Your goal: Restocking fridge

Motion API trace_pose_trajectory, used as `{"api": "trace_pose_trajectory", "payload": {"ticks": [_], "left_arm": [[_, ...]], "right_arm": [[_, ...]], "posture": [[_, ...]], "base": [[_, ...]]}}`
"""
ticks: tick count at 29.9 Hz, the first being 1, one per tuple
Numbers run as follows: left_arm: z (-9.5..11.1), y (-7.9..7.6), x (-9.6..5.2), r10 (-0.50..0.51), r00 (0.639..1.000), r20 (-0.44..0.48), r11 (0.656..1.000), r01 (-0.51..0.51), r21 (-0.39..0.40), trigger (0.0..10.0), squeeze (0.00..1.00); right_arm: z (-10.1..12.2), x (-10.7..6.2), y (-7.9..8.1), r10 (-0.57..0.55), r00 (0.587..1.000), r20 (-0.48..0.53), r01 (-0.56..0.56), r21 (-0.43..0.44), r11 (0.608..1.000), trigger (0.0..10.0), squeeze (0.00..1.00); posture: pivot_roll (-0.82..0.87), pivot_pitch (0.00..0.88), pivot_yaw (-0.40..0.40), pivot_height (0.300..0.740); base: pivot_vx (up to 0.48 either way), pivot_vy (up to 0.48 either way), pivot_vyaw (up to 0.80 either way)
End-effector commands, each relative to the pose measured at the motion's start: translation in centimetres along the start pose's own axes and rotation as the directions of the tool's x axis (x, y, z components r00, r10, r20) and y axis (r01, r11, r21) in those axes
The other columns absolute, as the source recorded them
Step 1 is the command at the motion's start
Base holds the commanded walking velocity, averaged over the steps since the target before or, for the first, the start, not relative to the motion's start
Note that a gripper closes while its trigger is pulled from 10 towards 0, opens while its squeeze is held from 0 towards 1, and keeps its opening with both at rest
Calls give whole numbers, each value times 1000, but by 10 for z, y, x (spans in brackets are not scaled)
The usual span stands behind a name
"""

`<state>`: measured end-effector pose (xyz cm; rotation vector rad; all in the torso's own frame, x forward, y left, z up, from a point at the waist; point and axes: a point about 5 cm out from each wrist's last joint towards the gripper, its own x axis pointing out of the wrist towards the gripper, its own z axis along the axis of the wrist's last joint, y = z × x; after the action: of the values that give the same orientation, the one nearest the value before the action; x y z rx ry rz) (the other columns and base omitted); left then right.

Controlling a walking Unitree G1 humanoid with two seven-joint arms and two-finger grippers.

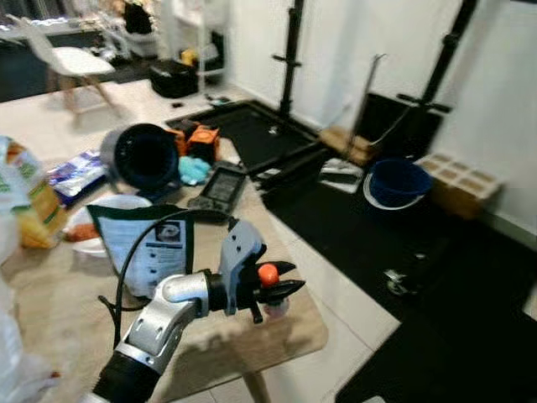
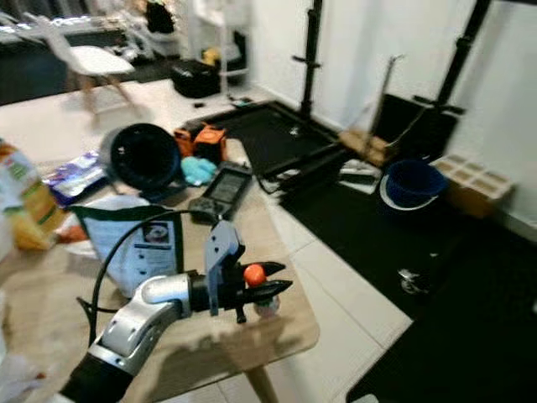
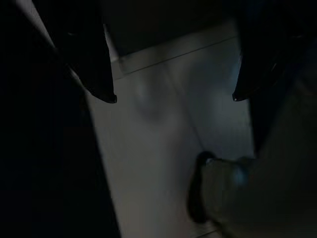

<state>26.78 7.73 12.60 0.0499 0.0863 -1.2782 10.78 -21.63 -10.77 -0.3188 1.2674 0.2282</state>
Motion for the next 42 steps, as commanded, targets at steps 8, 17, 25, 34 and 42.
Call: {"api": "trace_pose_trajectory", "payload": {"ticks": [8, 17, 25, 34, 42], "left_arm": [[-1, -1, 4, -5, 1000, -17, 1000, 6, 23, 10000, 0], [-4, -4, 11, -18, 999, -29, 999, 19, 36, 10000, 0], [-6, -5, 18, -24, 999, -44, 998, 27, 59, 10000, 0], [-6, -4, 23, -11, 999, -39, 998, 14, 66, 10000, 0], [-8, -6, 29, -3, 999, -34, 997, 6, 71, 10000, 0]], "right_arm": [[0, -1, -5, -15, 1000, 0, 15, 12, 1000, 10000, 0], [1, -1, -4, -15, 1000, 2, 15, 12, 1000, 10000, 0], [1, 0, -4, -15, 1000, 2, 15, 13, 1000, 10000, 0], [0, -1, -4, -18, 1000, 1, 18, 20, 1000, 10000, 0], [1, 0, -3, -17, 1000, 10, 16, 24, 1000, 10000, 0]], "posture": [[80, 0, 0, 740], [78, 0, 3, 740], [78, 0, 6, 740], [76, 0, 9, 740], [75, 0, 9, 740]], "base": [[0, 0, -800], [0, 0, -800], [0, 0, -800], [0, 0, -711], [0, 0, 0]]}}
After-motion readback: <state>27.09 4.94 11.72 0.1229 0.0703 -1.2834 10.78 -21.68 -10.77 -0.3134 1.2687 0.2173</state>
